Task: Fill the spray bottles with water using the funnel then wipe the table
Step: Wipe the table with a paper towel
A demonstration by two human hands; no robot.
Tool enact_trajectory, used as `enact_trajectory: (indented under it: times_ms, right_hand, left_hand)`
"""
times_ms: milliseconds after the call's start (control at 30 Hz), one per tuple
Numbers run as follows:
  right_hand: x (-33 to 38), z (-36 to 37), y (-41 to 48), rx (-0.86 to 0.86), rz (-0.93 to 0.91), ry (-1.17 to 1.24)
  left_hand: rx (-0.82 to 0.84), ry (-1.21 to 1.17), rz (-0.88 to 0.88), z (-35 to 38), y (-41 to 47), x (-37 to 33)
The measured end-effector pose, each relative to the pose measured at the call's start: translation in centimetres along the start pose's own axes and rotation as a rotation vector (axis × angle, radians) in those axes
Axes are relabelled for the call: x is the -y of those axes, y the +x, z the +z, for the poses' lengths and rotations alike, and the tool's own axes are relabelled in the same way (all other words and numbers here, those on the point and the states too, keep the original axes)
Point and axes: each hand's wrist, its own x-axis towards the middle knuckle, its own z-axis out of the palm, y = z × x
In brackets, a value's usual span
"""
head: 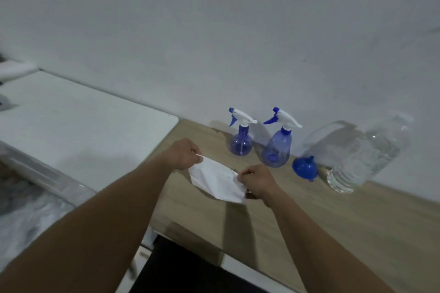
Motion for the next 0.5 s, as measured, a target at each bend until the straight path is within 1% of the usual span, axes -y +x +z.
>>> enact_trajectory:
  times_ms: [133,233,267,300,367,400,467,500]
  right_hand:
    - [-0.3,2.8,4.1,-0.204,-0.035,-0.093]
    - [-0.7,4.5,6.3,-0.312,-0.078,-0.202]
    - [-0.7,5.0,6.8,-0.338,-0.100,-0.263]
    - [-1.0,5.6,7.3,-0.360,-0.132,-0.339]
    - [-1.9,6.8,7.8,-0.384,-0.237,-0.502]
    - [-2.5,7.5,8.0,-0.376,-0.294,-0.577]
    - [-3.4,8.4,8.4,-0.316,-0.368,-0.717]
    - [-3.8,8.6,8.8,-0.274,-0.395,-0.776]
  left_hand:
    - [-0.003,0.036,-0.043,1.7,4.9,3.3]
    - [-0.080,0.134,-0.021,3.3,7.7,4.9]
    - [-0.126,0.172,0.026,3.9,8.1,5.0]
    - [-0.177,0.228,0.110,4.7,8.3,5.0]
    - [-0.293,0.290,0.261,6.9,7.8,5.0]
    - [-0.275,0.303,0.309,7.8,7.3,4.9]
    - [-0.110,0.388,0.393,9.7,6.4,5.8]
    - [-0.054,0.484,0.455,10.6,6.3,6.7]
